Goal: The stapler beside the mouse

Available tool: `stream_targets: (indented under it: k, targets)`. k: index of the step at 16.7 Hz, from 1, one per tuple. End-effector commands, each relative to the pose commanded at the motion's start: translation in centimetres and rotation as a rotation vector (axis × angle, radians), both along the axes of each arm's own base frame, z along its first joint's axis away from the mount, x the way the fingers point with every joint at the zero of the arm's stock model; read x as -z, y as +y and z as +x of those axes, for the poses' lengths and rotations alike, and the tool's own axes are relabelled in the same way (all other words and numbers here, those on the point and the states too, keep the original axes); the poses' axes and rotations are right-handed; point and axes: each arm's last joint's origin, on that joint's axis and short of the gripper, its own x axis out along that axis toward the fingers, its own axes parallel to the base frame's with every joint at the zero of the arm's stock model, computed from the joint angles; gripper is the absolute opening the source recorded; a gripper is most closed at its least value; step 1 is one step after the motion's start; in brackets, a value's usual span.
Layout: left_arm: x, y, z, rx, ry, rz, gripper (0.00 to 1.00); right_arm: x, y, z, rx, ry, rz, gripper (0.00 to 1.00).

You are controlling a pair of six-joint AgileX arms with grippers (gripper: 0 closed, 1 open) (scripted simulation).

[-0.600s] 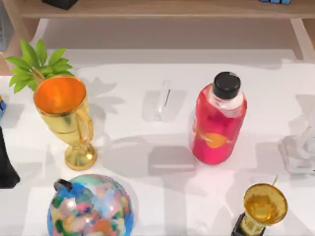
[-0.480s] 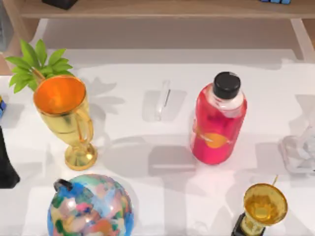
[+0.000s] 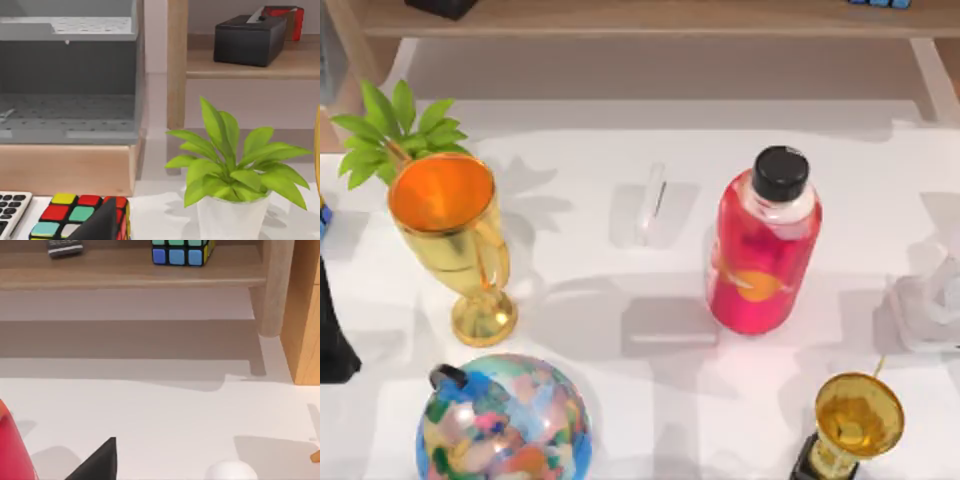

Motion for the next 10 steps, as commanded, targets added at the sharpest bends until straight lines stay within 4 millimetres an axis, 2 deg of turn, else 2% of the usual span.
stream_targets:
  k: [2, 5, 8, 10]
  targets:
    - [0.0, 0.0, 0.0, 0.0, 0.0, 0.0, 1.0, -3.3, 1.2, 1.6, -0.032, 0.099, 0.018, 1.0]
    - [0.0, 0.0, 0.0, 0.0, 0.0, 0.0, 1.0, -8.6, 4.2, 5.5, -0.07, 0.239, 0.036, 1.0]
    - [0.0, 0.0, 0.0, 0.0, 0.0, 0.0, 1.0, -13.0, 8.6, 10.7, -0.091, 0.354, 0.048, 1.0]
    - [0.0, 0.0, 0.0, 0.0, 0.0, 0.0, 1.0, -14.9, 12.3, 14.4, -0.096, 0.415, 0.059, 1.0]
